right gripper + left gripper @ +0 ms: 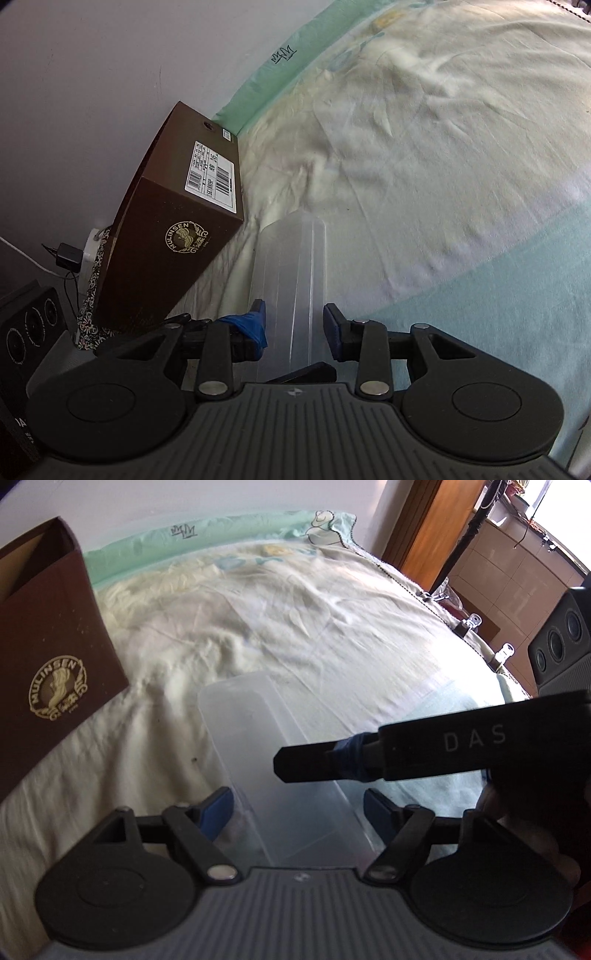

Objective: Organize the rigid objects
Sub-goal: 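Close the right gripper on the clear plastic container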

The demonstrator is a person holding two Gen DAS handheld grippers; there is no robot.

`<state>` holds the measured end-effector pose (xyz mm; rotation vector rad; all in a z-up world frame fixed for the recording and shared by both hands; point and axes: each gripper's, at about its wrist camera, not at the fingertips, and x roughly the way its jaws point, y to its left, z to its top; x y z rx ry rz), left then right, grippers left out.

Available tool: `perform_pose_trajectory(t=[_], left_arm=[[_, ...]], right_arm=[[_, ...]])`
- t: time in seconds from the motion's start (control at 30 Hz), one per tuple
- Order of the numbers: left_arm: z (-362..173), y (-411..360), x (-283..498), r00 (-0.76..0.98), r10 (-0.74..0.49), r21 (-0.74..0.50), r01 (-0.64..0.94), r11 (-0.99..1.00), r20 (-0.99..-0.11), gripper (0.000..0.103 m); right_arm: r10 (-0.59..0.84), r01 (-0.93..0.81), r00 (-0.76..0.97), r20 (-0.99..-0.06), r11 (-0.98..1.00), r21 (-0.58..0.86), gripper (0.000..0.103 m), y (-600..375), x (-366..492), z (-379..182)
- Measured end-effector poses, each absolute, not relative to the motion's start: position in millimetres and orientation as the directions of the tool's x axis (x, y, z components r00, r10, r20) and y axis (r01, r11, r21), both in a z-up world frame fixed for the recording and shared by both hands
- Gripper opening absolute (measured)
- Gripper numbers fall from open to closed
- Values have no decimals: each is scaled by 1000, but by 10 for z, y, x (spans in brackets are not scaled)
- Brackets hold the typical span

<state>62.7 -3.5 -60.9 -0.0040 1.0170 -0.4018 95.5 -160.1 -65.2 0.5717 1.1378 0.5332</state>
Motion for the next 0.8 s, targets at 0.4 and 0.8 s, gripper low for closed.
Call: perform_pose_trajectory(t=[0.4,0.8], left_arm=[[-620,73,540,501,-243,-123,260,958,-830,77],[-604,141,413,527,-226,-109,243,964,-819,63]], right_arm=[[651,-149,351,-673,748,646,20,-1357,920,-681],[643,-241,355,-678,764,598,26,-1230,854,-652]])
